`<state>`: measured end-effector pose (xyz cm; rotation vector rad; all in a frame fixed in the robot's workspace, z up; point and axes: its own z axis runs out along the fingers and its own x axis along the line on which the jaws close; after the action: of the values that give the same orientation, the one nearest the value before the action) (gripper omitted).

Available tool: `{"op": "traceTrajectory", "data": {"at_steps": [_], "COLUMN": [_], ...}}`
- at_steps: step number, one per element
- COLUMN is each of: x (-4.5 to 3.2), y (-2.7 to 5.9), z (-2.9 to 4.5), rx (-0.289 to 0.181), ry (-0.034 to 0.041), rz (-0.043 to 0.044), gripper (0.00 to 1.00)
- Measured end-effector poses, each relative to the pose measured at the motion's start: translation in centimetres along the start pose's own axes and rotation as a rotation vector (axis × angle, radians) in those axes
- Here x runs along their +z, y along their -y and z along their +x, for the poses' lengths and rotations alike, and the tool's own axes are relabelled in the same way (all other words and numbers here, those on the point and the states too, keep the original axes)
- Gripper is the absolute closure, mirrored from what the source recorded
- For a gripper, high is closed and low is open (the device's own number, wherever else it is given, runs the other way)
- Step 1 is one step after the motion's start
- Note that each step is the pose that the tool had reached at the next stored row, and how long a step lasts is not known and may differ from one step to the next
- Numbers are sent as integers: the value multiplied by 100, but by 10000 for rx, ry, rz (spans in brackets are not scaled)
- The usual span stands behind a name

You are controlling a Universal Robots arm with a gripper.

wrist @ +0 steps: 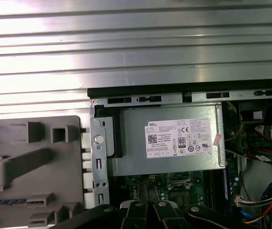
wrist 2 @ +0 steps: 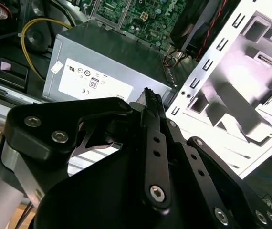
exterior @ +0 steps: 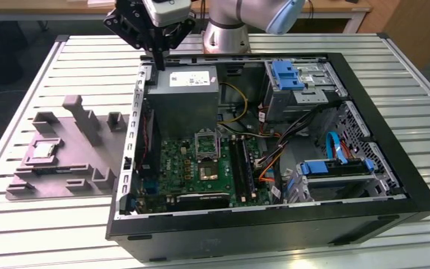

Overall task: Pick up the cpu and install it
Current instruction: 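Reach for the cpu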

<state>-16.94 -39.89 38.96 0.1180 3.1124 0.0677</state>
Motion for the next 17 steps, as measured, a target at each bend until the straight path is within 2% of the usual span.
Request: {"op": "traceTrajectory", "data": {"at_steps": [17], "x": [2], "y": [9], "z": [110], "rx": [0], "ry": [-1], "rz": [1], "gripper": [89]}}
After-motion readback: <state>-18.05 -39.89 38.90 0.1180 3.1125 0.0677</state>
